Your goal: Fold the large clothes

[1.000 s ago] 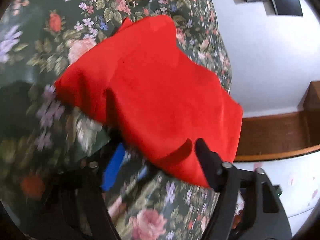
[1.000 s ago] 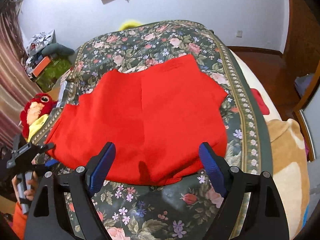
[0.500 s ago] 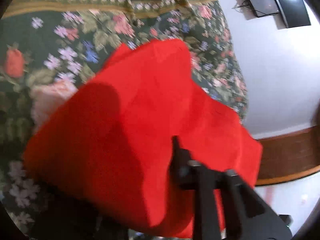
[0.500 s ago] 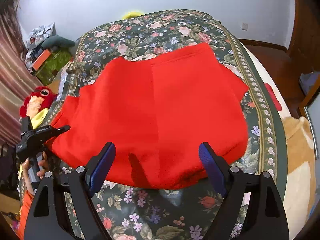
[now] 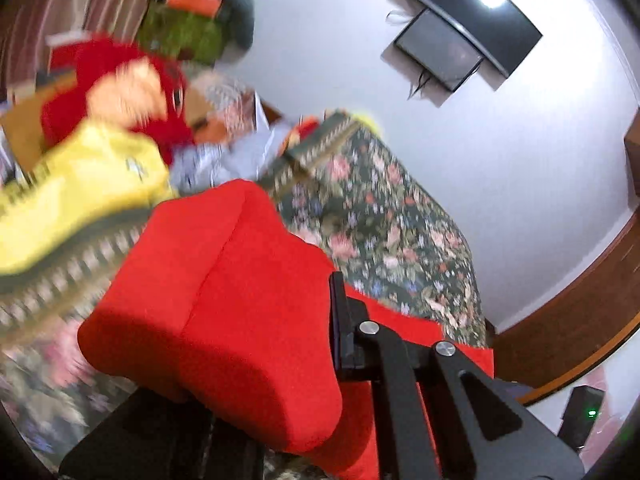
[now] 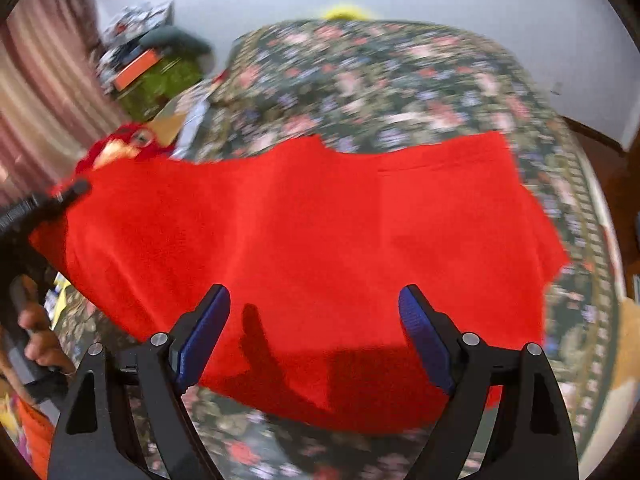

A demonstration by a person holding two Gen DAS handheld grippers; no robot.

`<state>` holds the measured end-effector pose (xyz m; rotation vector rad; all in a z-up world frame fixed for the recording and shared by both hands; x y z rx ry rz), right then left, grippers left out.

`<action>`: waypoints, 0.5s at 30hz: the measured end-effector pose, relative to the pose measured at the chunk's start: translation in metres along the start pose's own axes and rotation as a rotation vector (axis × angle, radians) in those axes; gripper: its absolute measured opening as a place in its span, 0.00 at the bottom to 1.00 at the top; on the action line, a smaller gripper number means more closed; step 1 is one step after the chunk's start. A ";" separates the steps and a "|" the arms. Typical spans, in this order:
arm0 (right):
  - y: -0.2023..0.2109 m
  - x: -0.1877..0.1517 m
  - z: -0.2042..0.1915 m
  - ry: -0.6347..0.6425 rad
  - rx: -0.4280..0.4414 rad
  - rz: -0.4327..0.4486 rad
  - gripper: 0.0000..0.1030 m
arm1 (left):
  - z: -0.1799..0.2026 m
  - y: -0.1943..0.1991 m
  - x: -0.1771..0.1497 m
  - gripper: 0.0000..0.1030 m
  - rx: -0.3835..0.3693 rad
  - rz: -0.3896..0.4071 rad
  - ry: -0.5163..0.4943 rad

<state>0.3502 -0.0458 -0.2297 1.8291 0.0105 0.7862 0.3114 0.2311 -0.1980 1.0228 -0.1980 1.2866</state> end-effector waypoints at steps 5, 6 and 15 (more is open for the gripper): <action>-0.053 -0.014 -0.043 0.124 0.047 -0.116 0.93 | 0.013 0.011 0.005 0.07 -0.013 0.013 -0.045; -0.058 -0.016 -0.048 0.145 0.037 -0.124 0.98 | 0.016 0.011 0.004 0.07 -0.031 0.008 -0.044; -0.005 -0.020 -0.011 0.143 0.040 -0.003 0.97 | 0.088 -0.003 -0.022 0.07 -0.125 -0.054 -0.185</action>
Point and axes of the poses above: each gripper's, at about its wrist camera, not at the fingertips, and y roughly against the way its jaws point, z to its right, x to its top, the point moved 3 cm from there along -y, roughly the way its jaws point, and after that the axes turned 3 degrees about -x, right-handed, at the moved point
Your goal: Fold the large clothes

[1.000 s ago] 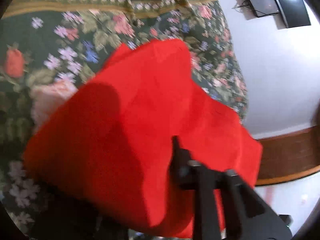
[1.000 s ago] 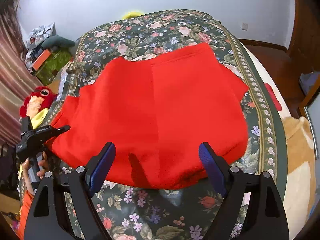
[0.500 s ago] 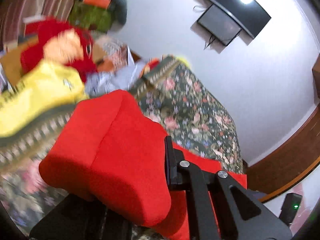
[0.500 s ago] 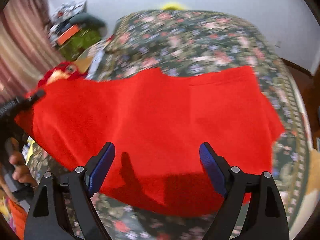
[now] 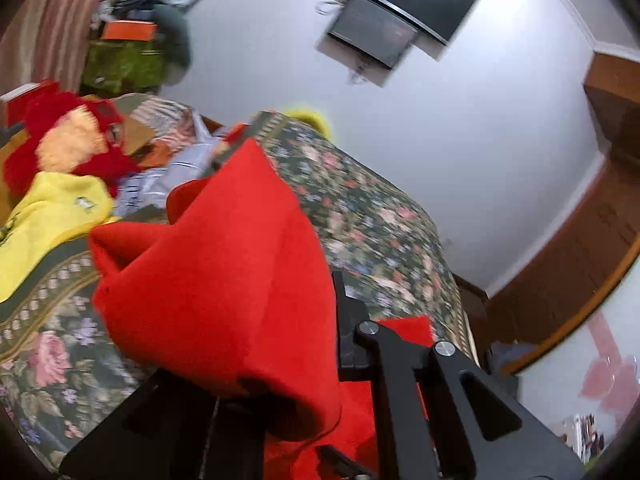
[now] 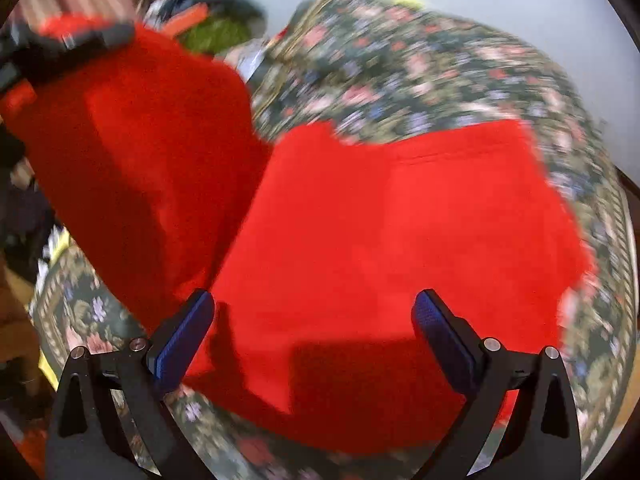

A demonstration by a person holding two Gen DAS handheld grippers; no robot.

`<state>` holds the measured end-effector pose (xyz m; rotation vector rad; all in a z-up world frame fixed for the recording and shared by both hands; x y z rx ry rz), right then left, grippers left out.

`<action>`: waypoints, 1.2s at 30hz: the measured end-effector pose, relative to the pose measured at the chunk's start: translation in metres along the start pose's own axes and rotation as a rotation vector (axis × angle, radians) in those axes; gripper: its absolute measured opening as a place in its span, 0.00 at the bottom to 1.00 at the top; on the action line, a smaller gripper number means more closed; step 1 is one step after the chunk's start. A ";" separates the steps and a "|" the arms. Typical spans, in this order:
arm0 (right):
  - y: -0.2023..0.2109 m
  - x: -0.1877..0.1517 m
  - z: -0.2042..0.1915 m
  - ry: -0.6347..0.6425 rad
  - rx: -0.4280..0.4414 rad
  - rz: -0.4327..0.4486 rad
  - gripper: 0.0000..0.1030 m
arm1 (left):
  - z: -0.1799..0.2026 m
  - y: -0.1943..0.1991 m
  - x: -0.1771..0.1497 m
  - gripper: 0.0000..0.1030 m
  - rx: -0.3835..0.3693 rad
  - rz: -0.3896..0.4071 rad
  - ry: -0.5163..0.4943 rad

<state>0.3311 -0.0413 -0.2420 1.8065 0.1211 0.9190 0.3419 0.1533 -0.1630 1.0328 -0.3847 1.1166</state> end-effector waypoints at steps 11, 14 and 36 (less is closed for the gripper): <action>0.057 -0.076 0.143 -0.290 -0.198 -0.014 0.97 | 0.132 -0.057 -0.069 0.07 -0.033 -0.163 -0.341; 0.068 -0.091 0.156 -0.327 -0.194 -0.012 0.97 | 0.154 -0.080 -0.111 0.07 -0.023 -0.258 -0.480; 0.150 -0.090 0.150 -0.348 -0.225 0.145 0.97 | 0.163 -0.035 -0.175 0.44 -0.224 -0.594 -0.654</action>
Point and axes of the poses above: each gripper's, at about its wrist camera, not at the fingertips, and y roughly against the way its jaws point, z to its right, x to its top, the point moved 3 cm from there along -y, roughly the way its jaws point, and after that the axes turned 3 degrees about -x, right-handed, at the moved point
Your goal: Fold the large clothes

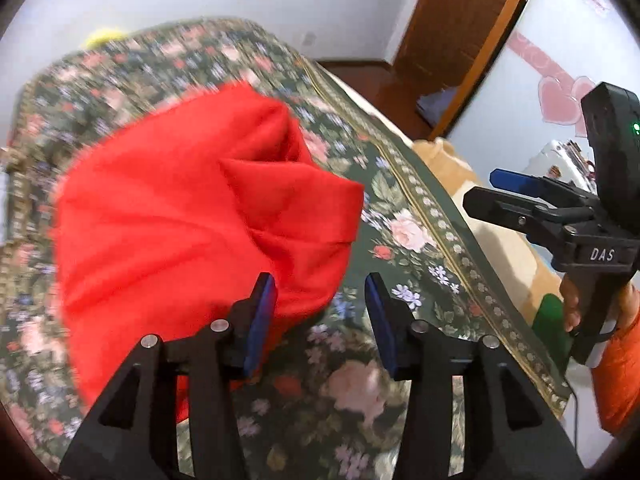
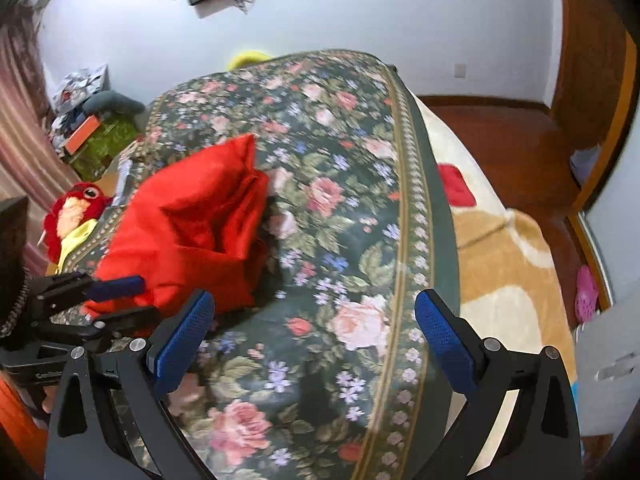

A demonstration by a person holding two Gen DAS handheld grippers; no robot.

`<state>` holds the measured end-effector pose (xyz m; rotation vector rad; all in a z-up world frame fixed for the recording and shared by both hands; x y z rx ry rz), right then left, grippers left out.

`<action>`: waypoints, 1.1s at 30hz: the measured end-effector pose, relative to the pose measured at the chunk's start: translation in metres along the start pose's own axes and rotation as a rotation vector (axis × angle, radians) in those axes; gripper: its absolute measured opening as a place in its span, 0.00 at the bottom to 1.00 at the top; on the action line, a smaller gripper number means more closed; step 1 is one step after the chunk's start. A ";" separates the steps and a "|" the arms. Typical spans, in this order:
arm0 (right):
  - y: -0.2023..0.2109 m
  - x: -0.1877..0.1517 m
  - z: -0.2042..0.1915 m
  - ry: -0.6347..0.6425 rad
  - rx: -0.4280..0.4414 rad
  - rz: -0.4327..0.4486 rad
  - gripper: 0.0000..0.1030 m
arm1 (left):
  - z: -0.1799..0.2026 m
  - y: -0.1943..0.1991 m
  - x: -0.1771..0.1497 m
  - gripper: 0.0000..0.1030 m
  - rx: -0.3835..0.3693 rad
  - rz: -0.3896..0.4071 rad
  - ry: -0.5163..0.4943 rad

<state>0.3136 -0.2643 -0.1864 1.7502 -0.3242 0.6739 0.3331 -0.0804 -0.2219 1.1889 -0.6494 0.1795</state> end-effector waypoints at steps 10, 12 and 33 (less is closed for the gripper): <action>-0.005 0.014 -0.073 0.151 0.089 0.034 0.97 | -0.048 0.084 -0.001 0.71 0.373 0.186 -0.036; -0.018 0.016 -0.086 0.166 0.112 0.017 0.97 | -0.068 0.084 -0.003 0.74 0.409 0.181 0.004; -0.106 0.008 -0.063 0.104 0.039 -0.126 0.97 | -0.136 0.013 -0.073 0.93 0.251 0.066 0.291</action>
Point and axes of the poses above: each gripper's, at about its wrist camera, not at the fingertips, and y roughly against the way its jaws point, z to its right, x to its top, the point moved 3 cm from there along -y, roughly the way its jaws point, and after that the axes turned 3 degrees about -x, right-handed, at the moved point
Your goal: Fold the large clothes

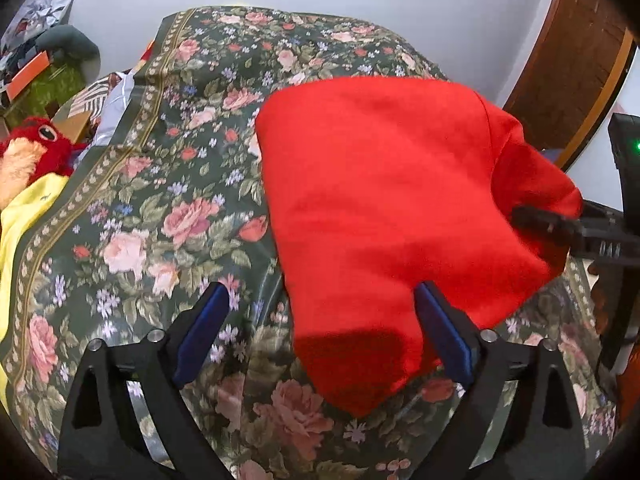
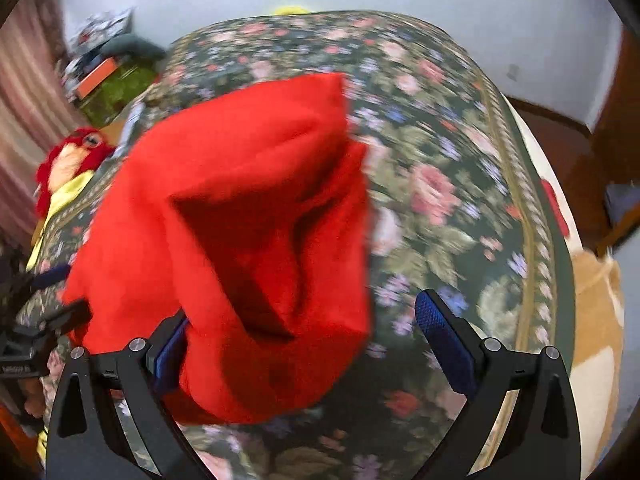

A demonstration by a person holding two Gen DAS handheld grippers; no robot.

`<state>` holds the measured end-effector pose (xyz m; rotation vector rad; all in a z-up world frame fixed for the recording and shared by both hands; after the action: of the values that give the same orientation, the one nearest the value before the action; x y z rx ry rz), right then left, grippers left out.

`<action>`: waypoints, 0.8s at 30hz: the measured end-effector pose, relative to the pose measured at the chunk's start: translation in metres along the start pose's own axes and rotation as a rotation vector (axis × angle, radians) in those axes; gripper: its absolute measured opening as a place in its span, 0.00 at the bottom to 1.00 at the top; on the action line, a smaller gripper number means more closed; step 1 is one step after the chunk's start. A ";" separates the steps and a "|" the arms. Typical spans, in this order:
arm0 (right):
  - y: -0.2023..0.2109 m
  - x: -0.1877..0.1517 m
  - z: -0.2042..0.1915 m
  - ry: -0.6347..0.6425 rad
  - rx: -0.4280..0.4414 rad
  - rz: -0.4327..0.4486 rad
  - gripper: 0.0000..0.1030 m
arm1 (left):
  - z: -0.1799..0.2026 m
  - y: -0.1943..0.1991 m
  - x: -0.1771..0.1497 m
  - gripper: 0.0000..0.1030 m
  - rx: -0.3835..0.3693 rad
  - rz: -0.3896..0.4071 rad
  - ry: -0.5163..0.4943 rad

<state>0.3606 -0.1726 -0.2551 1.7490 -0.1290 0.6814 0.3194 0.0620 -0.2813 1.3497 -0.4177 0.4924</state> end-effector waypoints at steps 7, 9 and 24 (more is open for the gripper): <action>0.013 -0.024 0.043 -0.133 -0.025 -0.034 0.97 | 0.002 -0.018 -0.034 0.92 0.104 -0.097 -0.034; 0.021 -0.030 0.051 -0.146 -0.033 -0.042 0.97 | 0.000 -0.010 -0.041 0.92 0.089 -0.070 -0.004; 0.076 -0.006 0.024 -0.070 0.035 0.093 0.97 | -0.007 0.077 -0.006 0.91 0.188 0.111 -0.045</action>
<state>0.3318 -0.2192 -0.1965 1.8099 -0.2490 0.6937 0.2714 0.0797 -0.2233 1.5263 -0.4945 0.6055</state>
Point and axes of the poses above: each gripper's, at about its wrist camera, not at the fingertips, and y roughly against the way its jaws point, z to its right, x to its top, the point moved 3 cm from there along -y, roughly the way its jaws point, and after that the axes turned 3 degrees about -x, right-handed, at the moved point
